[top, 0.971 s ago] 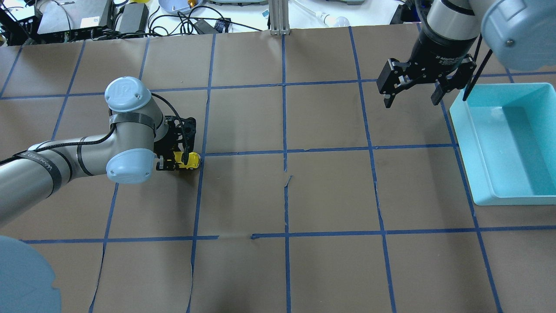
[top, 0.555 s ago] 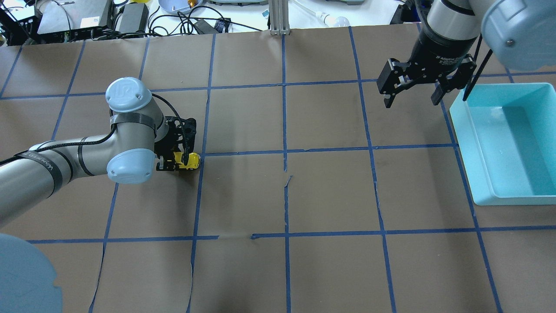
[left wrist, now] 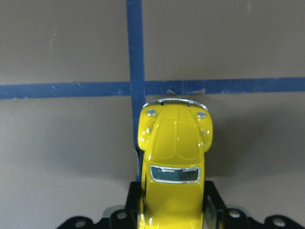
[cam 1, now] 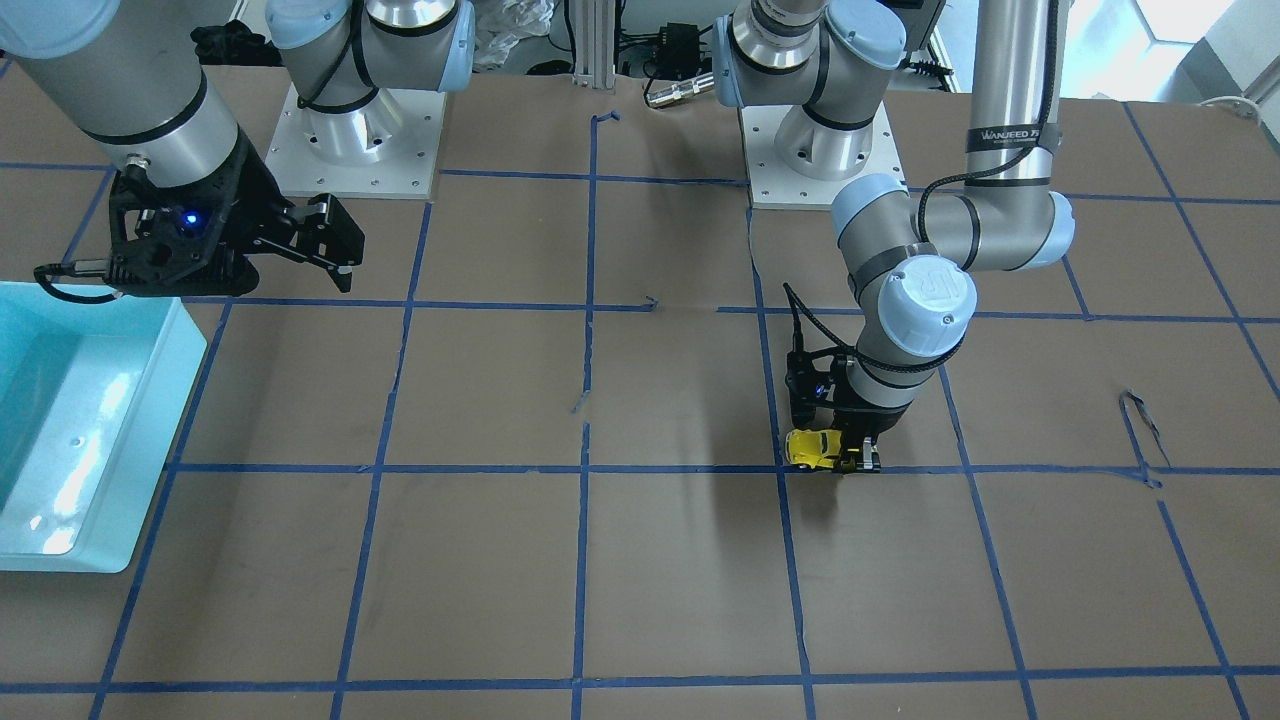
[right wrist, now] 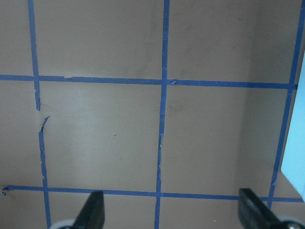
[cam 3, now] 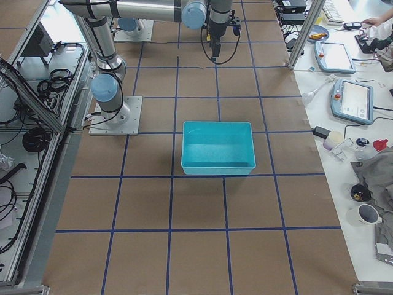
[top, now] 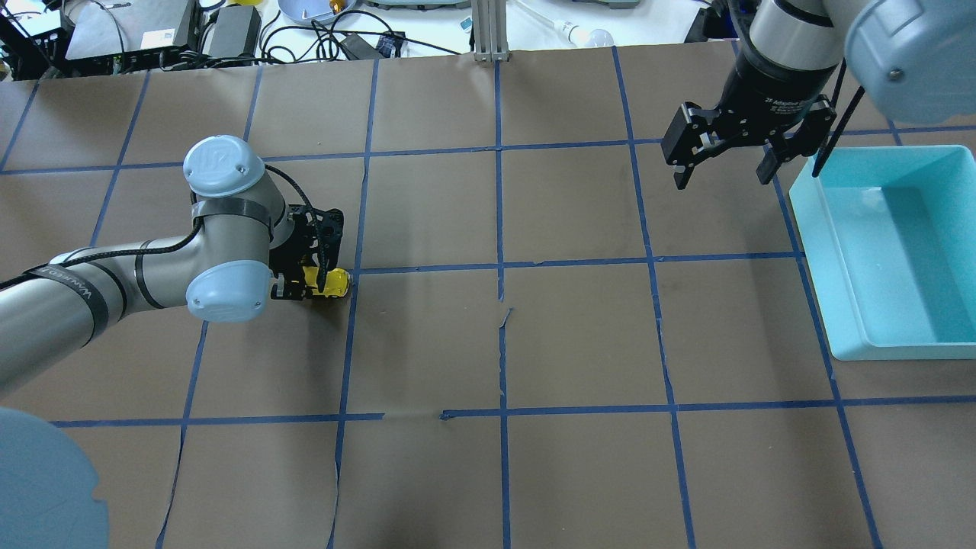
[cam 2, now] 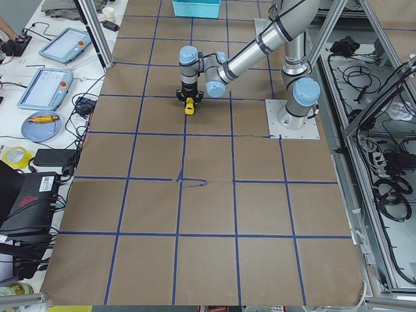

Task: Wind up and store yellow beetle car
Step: 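Press the car down with the left gripper and drag it backward along the table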

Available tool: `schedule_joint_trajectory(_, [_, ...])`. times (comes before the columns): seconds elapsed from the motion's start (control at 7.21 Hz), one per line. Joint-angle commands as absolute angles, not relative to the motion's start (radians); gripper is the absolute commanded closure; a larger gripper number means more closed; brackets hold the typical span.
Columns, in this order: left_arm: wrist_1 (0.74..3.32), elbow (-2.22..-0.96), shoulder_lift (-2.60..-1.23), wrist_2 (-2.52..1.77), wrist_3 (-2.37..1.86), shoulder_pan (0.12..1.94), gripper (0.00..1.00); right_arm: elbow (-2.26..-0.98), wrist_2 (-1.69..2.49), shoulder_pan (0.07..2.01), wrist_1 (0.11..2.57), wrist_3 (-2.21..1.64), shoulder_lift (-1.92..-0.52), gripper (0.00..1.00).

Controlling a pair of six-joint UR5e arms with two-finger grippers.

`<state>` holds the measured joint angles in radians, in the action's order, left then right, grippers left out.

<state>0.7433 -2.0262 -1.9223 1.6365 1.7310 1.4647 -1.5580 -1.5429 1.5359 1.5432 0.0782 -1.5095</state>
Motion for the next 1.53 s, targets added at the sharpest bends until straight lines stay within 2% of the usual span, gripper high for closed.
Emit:
schedule_joint_trajectory(0.0, [0.745,-2.034,-1.921,1.634,1.765,1.412,0.96,-1.559,-1.543,1.536,1.543,0.078,-1.509,0.0])
schedule_joint_trajectory(1.39, [0.742,-2.02,-1.924,1.631,2.009,1.235,0.94,-1.559,-1.543,1.536,1.543,0.078,-1.509,0.0])
